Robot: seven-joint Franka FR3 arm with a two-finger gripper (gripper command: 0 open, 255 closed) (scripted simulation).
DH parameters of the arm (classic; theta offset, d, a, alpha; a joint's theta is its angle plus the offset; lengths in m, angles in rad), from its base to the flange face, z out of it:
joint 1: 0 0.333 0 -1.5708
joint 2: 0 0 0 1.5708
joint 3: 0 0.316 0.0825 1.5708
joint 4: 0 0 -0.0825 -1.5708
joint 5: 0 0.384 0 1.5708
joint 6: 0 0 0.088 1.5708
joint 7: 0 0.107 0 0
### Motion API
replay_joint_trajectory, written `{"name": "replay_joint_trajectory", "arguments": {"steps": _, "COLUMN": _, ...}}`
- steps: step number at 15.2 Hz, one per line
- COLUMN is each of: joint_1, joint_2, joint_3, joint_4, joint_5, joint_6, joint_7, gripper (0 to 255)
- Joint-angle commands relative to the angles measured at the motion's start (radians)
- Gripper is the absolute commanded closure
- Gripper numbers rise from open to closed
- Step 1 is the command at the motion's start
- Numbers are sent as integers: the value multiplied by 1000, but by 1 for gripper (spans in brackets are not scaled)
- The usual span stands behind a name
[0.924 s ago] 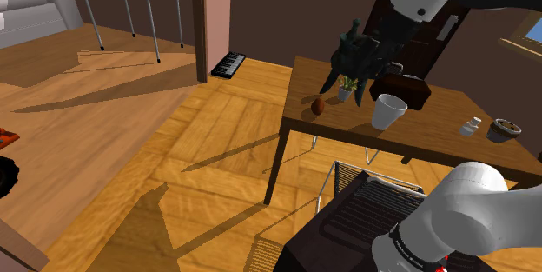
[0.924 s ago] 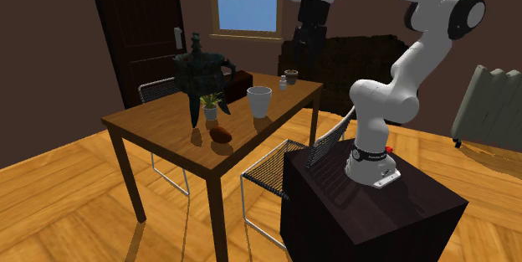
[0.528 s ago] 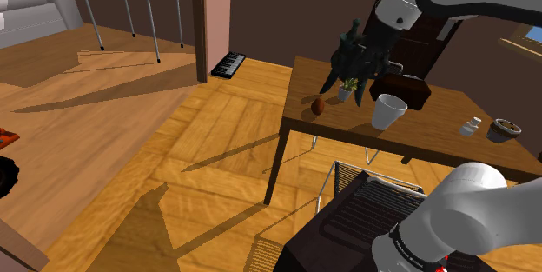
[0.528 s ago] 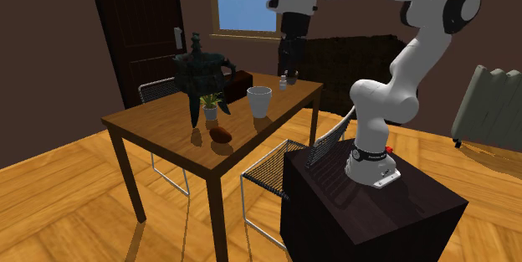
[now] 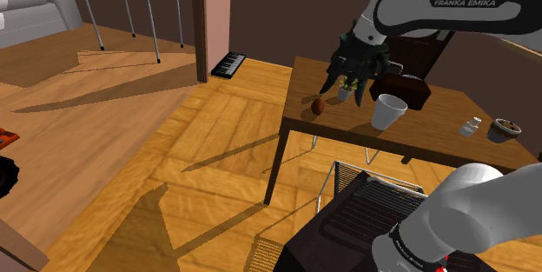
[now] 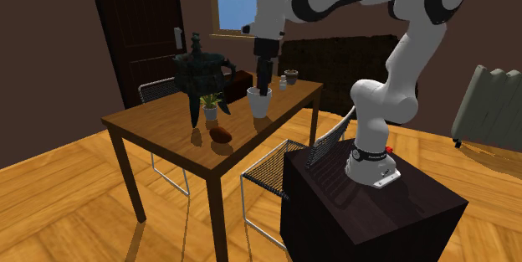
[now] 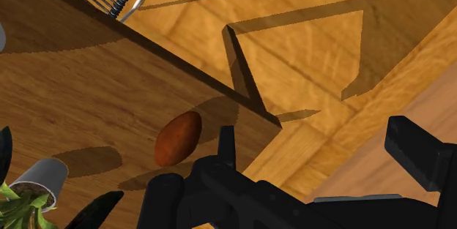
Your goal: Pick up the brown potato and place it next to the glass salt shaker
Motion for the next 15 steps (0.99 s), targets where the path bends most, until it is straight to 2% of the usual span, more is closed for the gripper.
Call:
{"name": "replay_joint_trajectory", "arguments": {"steps": 1, "joint_1": -6, "joint_2": 72, "joint_3": -20, "joint_4": 24, "joint_5": 3, "joint_6": 38, "joint_7": -13, "gripper": 0}}
{"name": "replay_joint_trajectory", "arguments": {"steps": 8, "joint_1": -28, "joint_2": 309, "joint_3": -91, "joint_4": 108, "joint_5": 38, "joint_6": 149, "joint_7": -73, "gripper": 0}}
{"name": "replay_joint_trajectory", "arguments": {"steps": 15, "joint_1": -61, "joint_2": 564, "joint_3": -144, "joint_4": 243, "joint_5": 115, "joint_6": 218, "joint_7": -147, "gripper": 0}}
